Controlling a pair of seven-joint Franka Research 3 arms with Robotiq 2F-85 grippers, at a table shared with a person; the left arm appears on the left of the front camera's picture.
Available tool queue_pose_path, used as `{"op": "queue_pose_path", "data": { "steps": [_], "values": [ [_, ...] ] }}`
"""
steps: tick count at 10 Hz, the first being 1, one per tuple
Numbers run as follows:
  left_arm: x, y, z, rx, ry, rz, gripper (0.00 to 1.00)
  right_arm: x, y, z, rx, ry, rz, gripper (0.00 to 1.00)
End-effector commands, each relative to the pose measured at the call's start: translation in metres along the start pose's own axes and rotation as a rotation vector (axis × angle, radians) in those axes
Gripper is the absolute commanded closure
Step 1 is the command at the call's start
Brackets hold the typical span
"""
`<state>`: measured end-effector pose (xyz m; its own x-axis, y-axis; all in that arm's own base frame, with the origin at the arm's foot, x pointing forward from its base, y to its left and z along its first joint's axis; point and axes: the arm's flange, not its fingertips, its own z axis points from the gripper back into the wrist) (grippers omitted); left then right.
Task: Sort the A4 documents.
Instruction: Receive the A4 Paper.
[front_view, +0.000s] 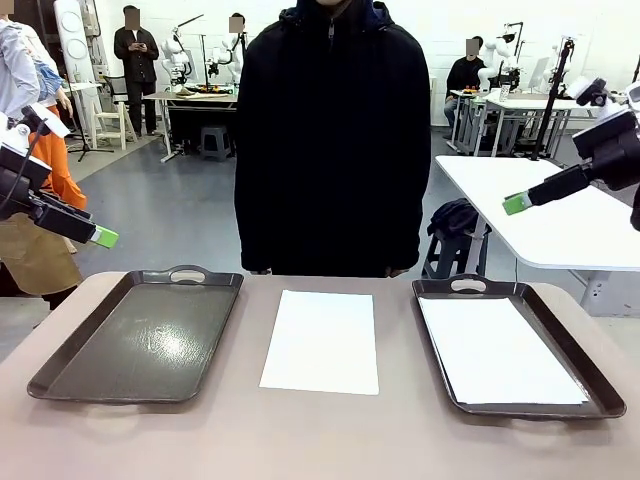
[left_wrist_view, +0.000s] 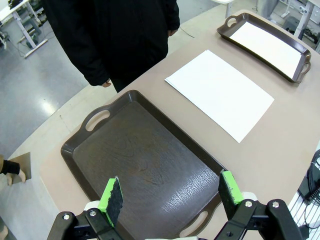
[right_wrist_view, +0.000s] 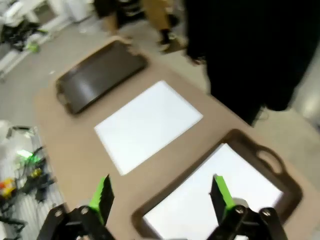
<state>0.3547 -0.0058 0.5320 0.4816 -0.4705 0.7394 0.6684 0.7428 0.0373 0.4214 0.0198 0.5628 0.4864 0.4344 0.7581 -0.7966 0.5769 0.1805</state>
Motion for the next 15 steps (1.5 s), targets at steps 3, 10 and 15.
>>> {"op": "queue_pose_path", "data": {
  "steps": [3,10,15],
  "values": [
    [-0.001,0.001,-0.001,-0.004,-0.003,0.002,0.0,-0.027,-0.014,-0.006,0.187,0.068,-0.021,0.0],
    [-0.001,0.001,-0.001,-0.004,-0.003,0.002,0.0,-0.035,-0.023,-0.009,0.107,0.055,-0.182,0.0],
    [-0.001,0.001,-0.001,-0.004,-0.003,0.002,0.0,-0.03,-0.01,0.002,0.141,0.076,-0.033,0.0]
  ]
}}
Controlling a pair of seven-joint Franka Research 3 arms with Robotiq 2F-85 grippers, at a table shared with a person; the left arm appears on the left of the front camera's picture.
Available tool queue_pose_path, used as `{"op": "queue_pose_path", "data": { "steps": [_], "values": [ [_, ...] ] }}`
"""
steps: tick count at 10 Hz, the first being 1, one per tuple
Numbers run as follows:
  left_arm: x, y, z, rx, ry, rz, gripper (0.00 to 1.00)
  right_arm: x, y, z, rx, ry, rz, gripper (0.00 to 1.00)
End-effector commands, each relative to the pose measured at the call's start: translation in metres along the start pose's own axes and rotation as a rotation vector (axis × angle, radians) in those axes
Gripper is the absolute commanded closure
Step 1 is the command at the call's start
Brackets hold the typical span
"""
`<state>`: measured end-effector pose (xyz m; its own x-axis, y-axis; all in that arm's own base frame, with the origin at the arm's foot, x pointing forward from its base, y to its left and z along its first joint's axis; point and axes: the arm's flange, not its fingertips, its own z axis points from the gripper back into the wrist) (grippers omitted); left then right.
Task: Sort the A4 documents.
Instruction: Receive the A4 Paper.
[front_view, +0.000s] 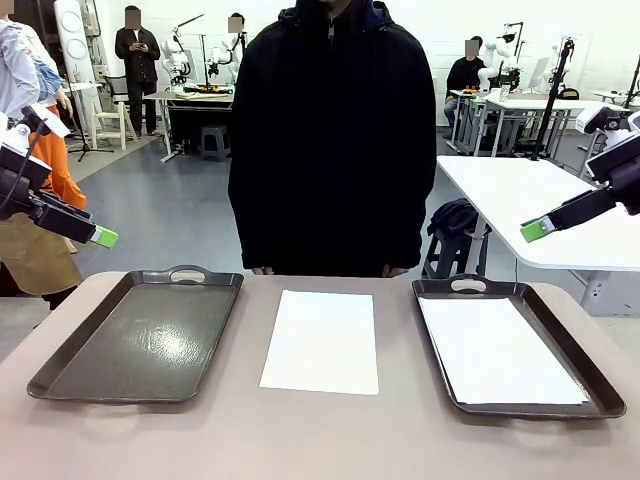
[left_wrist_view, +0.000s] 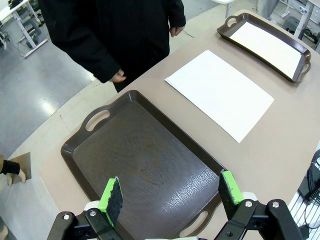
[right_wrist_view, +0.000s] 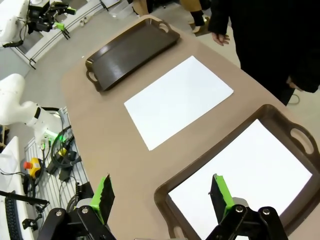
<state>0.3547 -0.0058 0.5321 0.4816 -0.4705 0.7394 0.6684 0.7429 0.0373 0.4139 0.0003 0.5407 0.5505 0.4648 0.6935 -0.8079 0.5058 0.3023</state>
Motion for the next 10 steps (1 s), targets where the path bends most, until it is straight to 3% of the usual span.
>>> {"op": "queue_pose_path", "data": {
  "steps": [1,10],
  "values": [
    [-0.0011,0.0013,-0.0007,-0.004,-0.003,0.002,0.0,-0.0011,-0.0007,-0.0001,0.008,-0.004,0.019,0.0],
    [-0.0011,0.0013,-0.0007,-0.004,-0.003,0.002,0.0,-0.0011,-0.0007,-0.0001,0.008,-0.004,0.019,0.0]
  ]
}}
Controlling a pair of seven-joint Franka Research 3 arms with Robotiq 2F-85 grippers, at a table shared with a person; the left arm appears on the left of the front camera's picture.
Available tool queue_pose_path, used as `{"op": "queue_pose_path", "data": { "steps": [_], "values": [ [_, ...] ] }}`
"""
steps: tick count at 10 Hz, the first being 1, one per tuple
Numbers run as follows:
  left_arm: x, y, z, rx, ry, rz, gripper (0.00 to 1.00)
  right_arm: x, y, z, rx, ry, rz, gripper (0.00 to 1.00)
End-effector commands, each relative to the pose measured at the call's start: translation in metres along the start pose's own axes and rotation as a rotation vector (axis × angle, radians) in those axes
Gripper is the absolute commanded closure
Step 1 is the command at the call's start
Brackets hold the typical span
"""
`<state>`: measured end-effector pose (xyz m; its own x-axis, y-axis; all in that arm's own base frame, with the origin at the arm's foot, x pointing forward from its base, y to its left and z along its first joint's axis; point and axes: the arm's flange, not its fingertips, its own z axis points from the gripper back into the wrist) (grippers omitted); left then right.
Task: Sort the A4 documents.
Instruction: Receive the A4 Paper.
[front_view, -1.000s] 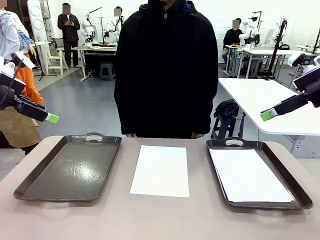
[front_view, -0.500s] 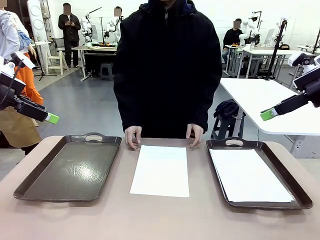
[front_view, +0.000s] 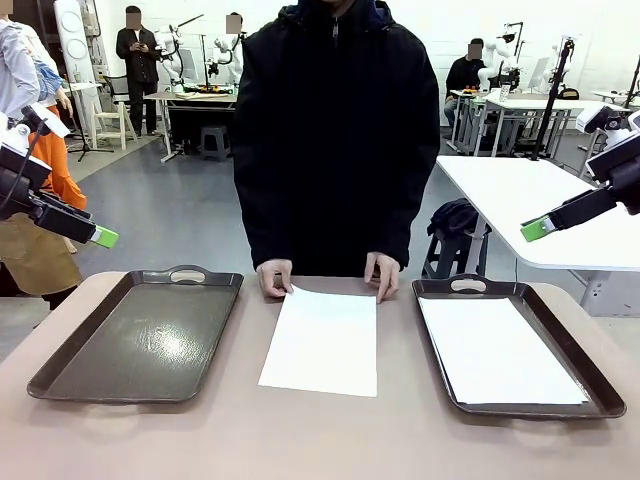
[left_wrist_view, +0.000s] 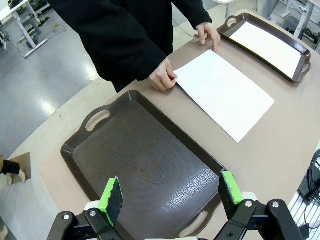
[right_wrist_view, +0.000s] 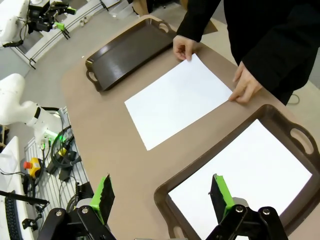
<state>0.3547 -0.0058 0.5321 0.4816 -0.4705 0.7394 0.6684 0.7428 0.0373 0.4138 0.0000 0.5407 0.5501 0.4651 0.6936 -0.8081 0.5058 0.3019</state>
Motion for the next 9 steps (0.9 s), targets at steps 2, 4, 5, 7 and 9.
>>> {"op": "queue_pose_path", "data": {
  "steps": [2,4,5,7,9],
  "values": [
    [-0.0011,0.0013,-0.0007,-0.004,-0.003,0.002,0.0,-0.0009,-0.0006,-0.0004,0.008,-0.004,0.018,0.0],
    [-0.0011,0.0013,-0.0007,-0.004,-0.003,0.002,0.0,-0.0009,-0.0006,-0.0004,0.008,-0.004,0.018,0.0],
    [-0.0011,0.0013,-0.0007,-0.004,-0.003,0.002,0.0,-0.0009,-0.0006,-0.0004,0.008,-0.004,0.018,0.0],
    [-0.0011,0.0013,-0.0007,-0.004,-0.003,0.002,0.0,-0.0009,-0.0006,-0.0004,0.008,-0.004,0.018,0.0],
    [-0.0011,0.0013,-0.0007,-0.004,-0.003,0.002,0.0,-0.0009,-0.0006,-0.0004,0.008,-0.004,0.018,0.0]
  ]
}}
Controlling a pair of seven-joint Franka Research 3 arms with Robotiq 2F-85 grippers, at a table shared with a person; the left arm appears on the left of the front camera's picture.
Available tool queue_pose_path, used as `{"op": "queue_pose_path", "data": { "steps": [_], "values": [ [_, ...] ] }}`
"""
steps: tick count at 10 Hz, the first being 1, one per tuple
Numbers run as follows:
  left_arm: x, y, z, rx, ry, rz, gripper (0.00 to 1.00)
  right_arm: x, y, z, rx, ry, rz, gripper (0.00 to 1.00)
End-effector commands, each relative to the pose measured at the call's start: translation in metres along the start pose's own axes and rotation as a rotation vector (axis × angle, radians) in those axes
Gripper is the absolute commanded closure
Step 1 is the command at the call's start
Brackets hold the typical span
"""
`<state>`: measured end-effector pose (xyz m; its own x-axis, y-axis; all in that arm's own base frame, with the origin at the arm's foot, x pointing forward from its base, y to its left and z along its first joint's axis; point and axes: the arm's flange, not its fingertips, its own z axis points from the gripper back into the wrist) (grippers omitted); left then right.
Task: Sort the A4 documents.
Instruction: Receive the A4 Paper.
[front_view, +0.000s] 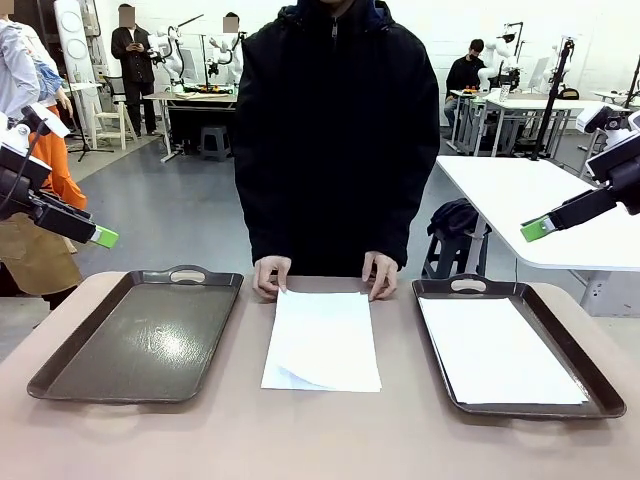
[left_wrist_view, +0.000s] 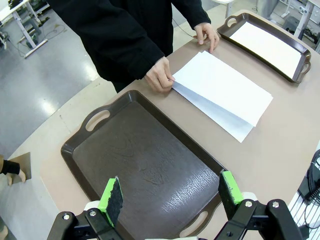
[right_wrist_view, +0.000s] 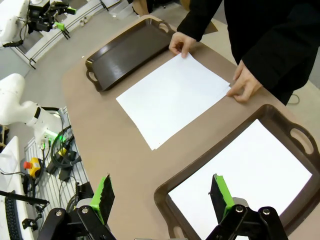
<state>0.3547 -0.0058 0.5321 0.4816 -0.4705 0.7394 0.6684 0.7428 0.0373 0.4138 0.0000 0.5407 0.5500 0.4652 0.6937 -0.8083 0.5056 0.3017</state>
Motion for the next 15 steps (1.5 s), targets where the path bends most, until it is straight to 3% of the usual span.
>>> {"op": "queue_pose_path", "data": {
  "steps": [1,15],
  "values": [
    [-0.0011,0.0013,-0.0007,-0.004,-0.003,0.002,0.0,-0.0009,-0.0006,-0.0004,0.008,-0.004,0.018,0.0],
    [-0.0011,0.0013,-0.0007,-0.004,-0.003,0.002,0.0,-0.0009,-0.0006,-0.0004,0.008,-0.004,0.018,0.0]
  ]
}}
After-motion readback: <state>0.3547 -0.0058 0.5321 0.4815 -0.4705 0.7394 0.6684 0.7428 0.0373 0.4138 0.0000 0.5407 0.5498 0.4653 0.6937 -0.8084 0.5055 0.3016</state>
